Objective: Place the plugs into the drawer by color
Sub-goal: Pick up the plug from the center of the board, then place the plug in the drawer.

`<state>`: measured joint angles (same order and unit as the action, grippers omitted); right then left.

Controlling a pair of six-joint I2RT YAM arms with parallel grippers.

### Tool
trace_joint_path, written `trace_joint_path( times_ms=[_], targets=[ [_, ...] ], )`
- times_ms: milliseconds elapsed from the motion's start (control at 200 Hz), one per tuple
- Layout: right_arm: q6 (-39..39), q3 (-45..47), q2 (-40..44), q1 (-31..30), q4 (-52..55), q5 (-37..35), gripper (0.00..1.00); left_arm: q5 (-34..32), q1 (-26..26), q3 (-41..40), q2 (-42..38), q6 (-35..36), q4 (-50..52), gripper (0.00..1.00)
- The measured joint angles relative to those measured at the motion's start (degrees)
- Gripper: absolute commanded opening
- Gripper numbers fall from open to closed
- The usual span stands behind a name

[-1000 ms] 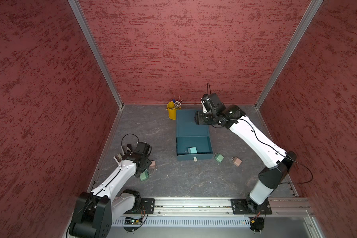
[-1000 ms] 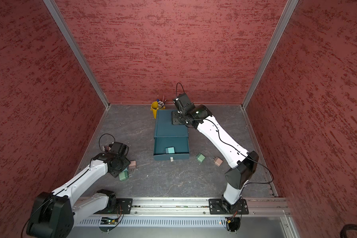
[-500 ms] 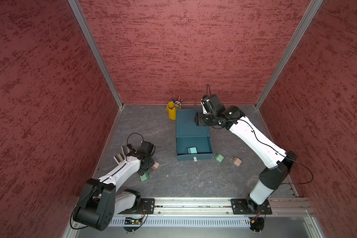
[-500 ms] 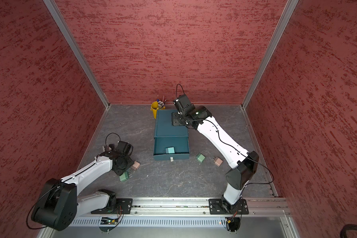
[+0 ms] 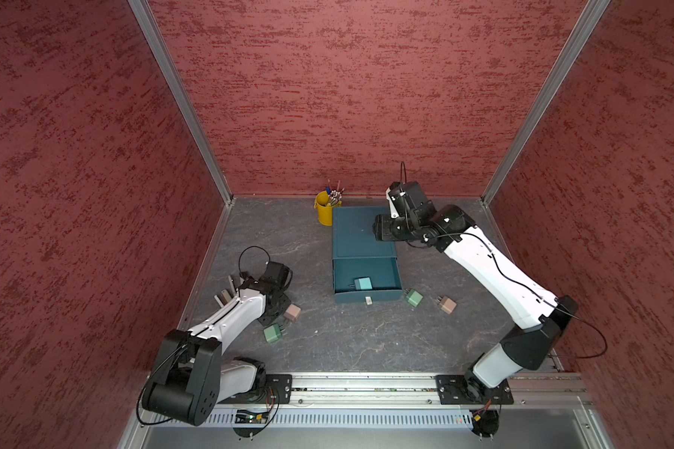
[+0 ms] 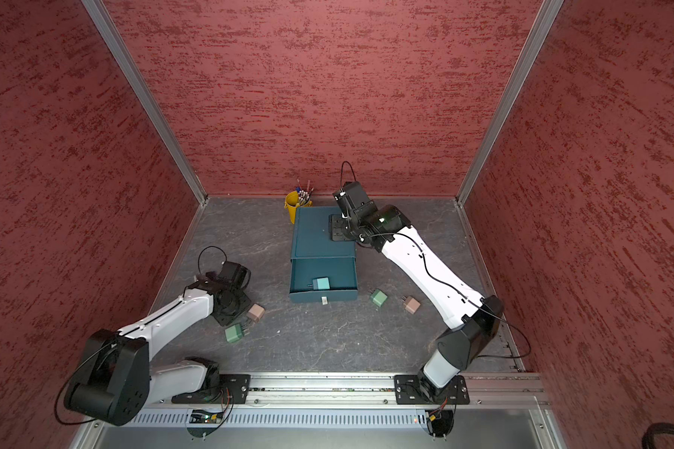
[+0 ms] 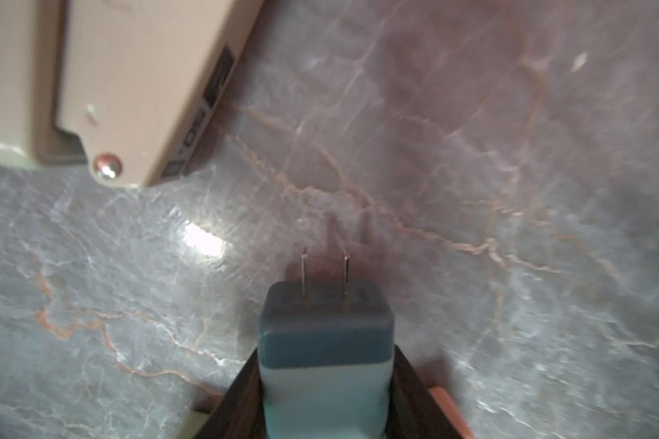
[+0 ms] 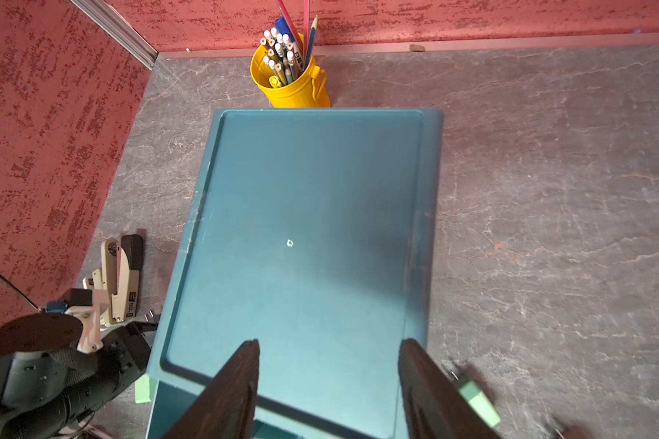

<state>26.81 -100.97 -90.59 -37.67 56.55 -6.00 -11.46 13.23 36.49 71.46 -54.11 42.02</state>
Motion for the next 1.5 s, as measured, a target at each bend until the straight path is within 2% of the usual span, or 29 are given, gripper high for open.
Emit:
trace_joint_path(
  times_ms=[75,235,436,561,696,807,1052,1242,1312,1353,1458,1503],
  targets=[
    [0.74,2.84,2.99,0.0,-0.13,-0.11,0.62,-1.09,0.44,3.82,-0.57,1.01,1.55,0.0],
    [2.08,8.57,10.99,0.0,0.02,-1.99,0.62,-6.1,5.29,16.11,-2.45,3.98,7.04,0.0],
    [4.83,13.33,20.26,0.0,2.12,-6.29,0.62,-13.09,18.95,37.99,-2.21,9.99,13.66,0.0],
    [7.56,16.81,23.56,0.0,3.45,-8.48,0.61,-15.58,30.34,48.98,-0.37,13.75,15.17,0.0],
    [9.92,21.57,25.92,0.0,5.01,-9.42,0.61,-15.37,41.48,55.04,4.98,17.27,15.61,0.0],
    [11.13,25.2,28.74,0.0,6.03,-9.92,0.61,-13.9,46.97,55.08,9.7,19.37,15.37,0.0],
    [11.93,30.82,35.56,0.0,5.57,-9.03,0.61,-10.95,48.02,49.35,12.92,21.38,11.87,0.0],
    [11.76,31.17,36.39,0.0,5.25,-7.37,0.61,-9.4,46.36,46.82,12.92,21.53,9.35,0.0],
    [11.76,31.61,36.76,0.0,5.01,-7.04,0.61,-9.01,46.03,46.31,12.92,21.44,8.9,0.04],
    [11.76,31.82,37.03,0.0,4.9,-6.84,0.61,-8.79,46.01,46.18,12.92,21.42,8.79,0.09],
    [11.67,32.41,37.75,0.0,4.15,-6.16,0.61,-8.0,46.01,45.77,12.9,21.42,8.02,0.29],
    [11.54,32.59,37.99,0.0,4.02,-5.86,0.61,-7.78,46.01,45.48,12.85,21.44,7.69,0.42]
  ],
)
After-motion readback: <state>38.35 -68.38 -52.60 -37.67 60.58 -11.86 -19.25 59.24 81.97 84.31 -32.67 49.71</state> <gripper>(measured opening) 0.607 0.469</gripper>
